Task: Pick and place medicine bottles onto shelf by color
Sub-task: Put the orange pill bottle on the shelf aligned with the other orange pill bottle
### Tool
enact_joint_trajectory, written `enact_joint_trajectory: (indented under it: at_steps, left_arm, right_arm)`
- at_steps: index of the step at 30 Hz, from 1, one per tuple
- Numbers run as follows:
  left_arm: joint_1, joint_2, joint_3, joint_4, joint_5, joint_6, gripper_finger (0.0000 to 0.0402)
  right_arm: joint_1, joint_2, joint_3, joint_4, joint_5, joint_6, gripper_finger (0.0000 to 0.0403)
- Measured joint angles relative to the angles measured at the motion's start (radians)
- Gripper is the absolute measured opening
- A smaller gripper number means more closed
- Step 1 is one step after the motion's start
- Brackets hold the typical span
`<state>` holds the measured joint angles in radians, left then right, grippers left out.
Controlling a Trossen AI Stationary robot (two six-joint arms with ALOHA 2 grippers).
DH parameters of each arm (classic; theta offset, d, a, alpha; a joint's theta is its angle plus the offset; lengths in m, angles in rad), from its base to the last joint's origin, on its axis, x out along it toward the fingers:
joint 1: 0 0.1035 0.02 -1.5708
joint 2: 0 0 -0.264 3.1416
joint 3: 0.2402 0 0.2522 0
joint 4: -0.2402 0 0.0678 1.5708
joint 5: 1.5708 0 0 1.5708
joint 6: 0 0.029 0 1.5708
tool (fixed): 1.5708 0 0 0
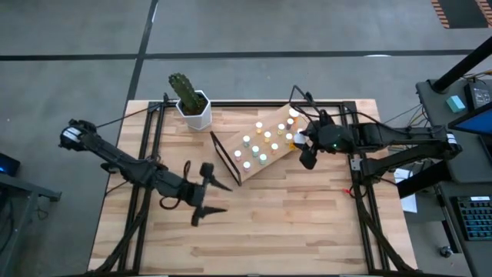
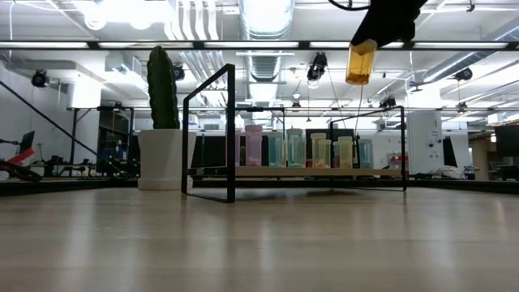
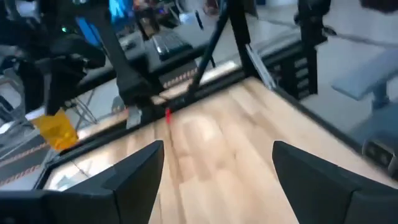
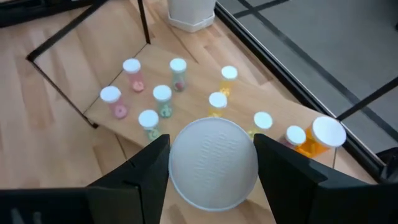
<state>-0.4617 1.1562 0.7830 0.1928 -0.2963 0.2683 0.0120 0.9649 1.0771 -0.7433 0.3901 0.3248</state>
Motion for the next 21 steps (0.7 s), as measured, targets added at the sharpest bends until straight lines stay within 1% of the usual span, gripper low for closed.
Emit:
enact_joint_trajectory:
  at_steps: [4, 8, 12, 17, 19, 21]
  left_arm:
    - [0.06, -0.114, 0.0, -0.117, 0.005, -0.001, 0.0258]
    - [0.109, -0.201, -0.013, -0.122, 0.005, -0.05, 0.0217]
    - [0.112, -0.22, -0.07, -0.033, 0.008, -0.047, 0.0158]
    - [0.114, -0.193, -0.16, 0.137, 0.009, -0.047, 0.0059]
    - [0.116, -0.18, -0.192, 0.176, 0.01, -0.047, 0.0021]
    - [0.121, -0.173, -0.215, 0.214, 0.018, -0.05, 0.0007]
  right_arm:
    - [-0.001, 0.002, -0.002, 0.001, 0.004, -0.004, 0.0203]
    - [0.007, -0.002, -0.002, 0.001, 0.004, 0.011, 0.0203]
    - [0.01, 0.006, -0.002, 0.005, 0.003, -0.024, 0.0203]
    - [0.01, 0.006, -0.002, 0.025, 0.004, -0.054, 0.0203]
    - [0.01, 0.006, -0.002, 0.023, 0.005, -0.056, 0.0203]
    - [0.01, 0.006, -0.002, 0.024, 0.005, -0.061, 0.0203]
